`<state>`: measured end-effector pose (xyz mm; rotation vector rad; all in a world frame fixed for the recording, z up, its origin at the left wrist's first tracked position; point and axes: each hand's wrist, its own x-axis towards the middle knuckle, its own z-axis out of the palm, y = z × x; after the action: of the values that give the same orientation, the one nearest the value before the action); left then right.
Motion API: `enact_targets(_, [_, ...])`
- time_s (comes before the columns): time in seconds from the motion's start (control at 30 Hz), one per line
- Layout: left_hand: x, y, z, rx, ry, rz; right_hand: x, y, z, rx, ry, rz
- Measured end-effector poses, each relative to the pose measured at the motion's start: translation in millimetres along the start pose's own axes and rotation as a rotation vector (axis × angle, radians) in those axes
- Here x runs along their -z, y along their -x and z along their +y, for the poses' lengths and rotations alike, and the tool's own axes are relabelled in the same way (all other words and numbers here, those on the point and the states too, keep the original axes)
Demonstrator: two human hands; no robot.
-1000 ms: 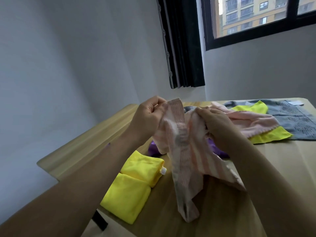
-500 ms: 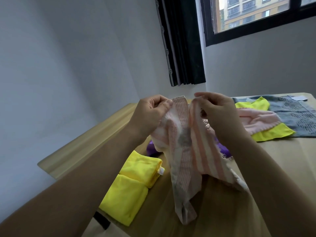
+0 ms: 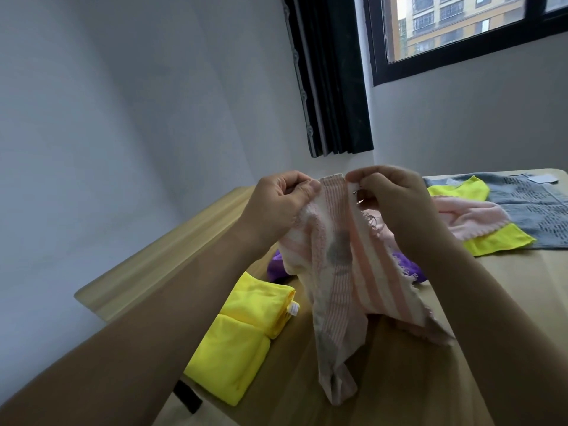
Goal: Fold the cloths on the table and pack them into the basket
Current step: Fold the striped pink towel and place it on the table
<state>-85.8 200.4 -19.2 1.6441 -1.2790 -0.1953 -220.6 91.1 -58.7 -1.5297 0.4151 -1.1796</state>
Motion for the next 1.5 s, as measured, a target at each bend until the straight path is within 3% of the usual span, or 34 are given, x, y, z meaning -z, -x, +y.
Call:
enact_targets(0.17, [-2.9, -2.9, 1.6, -0.026, -0.027, -0.004, 0.8, 0.1, 0.4, 0.052, 0.161, -0.088])
enact_targets(0.33, [-4.3, -1.0, 0.3, -0.013, -0.045, -0.045, -0.4, -1.5, 4.9, 0.095, 0.152, 0.006])
enact_targets(0.43, [-0.2, 4.4, 1.4, -0.062, -0.111, -0.216, 0.9, -5.2, 11.2, 0.117, 0.132, 0.099])
enact_targets(0.53, [4.7, 15.5, 12.1, -0.168, -0.302, -0.513, 1.7, -8.3, 16.5, 0.162, 0.192, 0.18])
enact_targets(0.6, [5.0, 24.4, 22.0, -0.148, -0.46, -0.667, 2.5, -8.1, 17.9, 0.21, 0.23, 0.234])
enact_targets(0.7, [5.4, 32.9, 21.9, -0.102, -0.795, -0.743, 1.8, -4.7, 18.8, 0.289, 0.302, 0.298])
enact_targets(0.8, [14.3, 29.2, 9.9, -0.131, -1.15, -0.597, -3.5, -2.8, 19.9, 0.343, 0.391, 0.34])
enact_targets(0.93, [43.5, 11.2, -3.1, -0.387, -1.516, -0.087, -16.3, -14.5, 2.1, 0.379, 0.479, 0.323])
enact_targets(1.1, [88.1, -2.7, 6.7, -0.492, -1.37, 0.292, -36.6, -21.1, -51.0, 0.53, 0.63, 0.256])
enact_targets(1.3, [119.5, 8.4, 37.7, -0.489, -1.148, 0.438, -49.5, -14.8, -89.9, 0.575, 0.643, 0.214])
enact_targets(1.5, [126.3, 21.2, 59.4, -0.325, -1.022, 0.362, -58.2, -12.0, -123.1, 0.352, 0.778, 0.22])
